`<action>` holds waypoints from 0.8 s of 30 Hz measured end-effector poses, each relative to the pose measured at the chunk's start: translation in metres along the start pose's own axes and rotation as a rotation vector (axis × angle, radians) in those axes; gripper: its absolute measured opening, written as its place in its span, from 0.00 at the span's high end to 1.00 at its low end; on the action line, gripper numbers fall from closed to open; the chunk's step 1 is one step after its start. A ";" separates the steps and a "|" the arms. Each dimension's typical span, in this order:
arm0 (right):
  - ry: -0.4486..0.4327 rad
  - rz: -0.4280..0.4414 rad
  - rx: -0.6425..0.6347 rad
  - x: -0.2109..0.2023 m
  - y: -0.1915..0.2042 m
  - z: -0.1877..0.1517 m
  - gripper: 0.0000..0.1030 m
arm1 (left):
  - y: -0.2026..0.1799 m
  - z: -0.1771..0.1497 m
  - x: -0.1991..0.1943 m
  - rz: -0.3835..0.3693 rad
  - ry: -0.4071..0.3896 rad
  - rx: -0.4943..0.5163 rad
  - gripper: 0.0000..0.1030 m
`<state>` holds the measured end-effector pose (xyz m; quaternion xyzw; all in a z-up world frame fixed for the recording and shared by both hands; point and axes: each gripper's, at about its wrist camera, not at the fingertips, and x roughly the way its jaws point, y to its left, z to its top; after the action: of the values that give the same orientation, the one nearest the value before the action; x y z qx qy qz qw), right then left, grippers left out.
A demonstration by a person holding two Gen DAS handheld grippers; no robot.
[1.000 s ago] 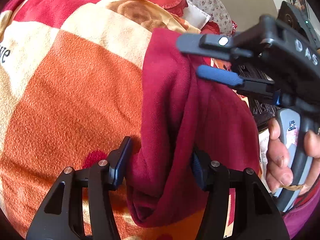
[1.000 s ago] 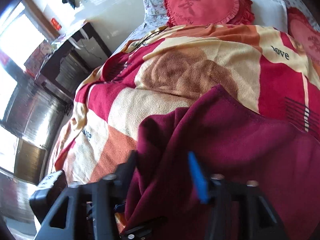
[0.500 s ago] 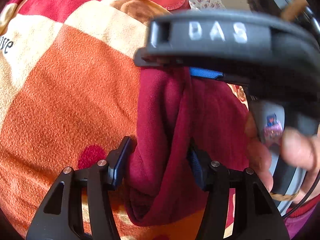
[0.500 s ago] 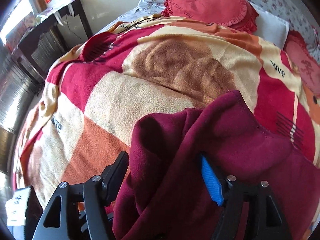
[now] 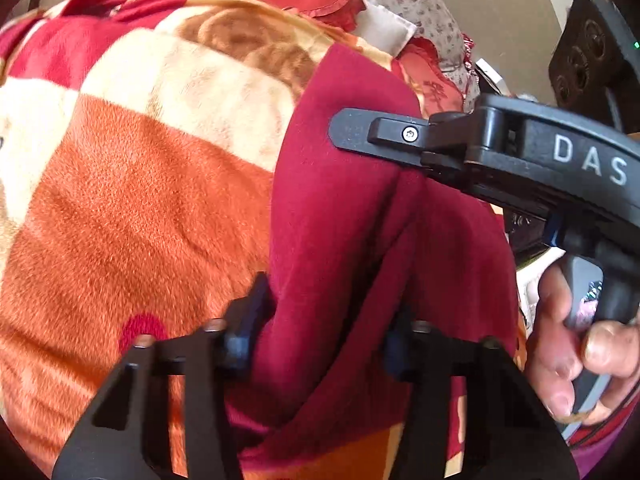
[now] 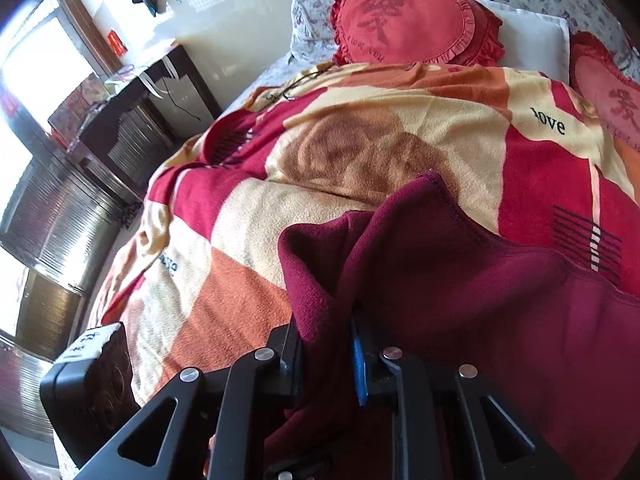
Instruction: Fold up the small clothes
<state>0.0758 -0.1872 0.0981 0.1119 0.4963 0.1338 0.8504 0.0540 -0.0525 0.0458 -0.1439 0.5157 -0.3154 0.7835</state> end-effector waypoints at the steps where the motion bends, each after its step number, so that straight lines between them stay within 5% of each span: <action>1: -0.009 0.017 0.008 -0.005 -0.002 -0.002 0.83 | -0.003 0.000 -0.003 -0.002 -0.004 0.000 0.60; 13: -0.162 0.085 0.063 -0.100 -0.039 -0.013 0.84 | -0.111 0.007 -0.029 -0.022 -0.008 0.147 0.68; 24: -0.259 0.026 0.159 -0.178 -0.131 -0.050 0.85 | -0.219 -0.004 0.022 -0.073 0.066 0.282 0.68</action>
<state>-0.0367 -0.3673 0.1770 0.2020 0.3899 0.0895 0.8940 -0.0193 -0.2333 0.1489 -0.0407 0.4862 -0.4175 0.7666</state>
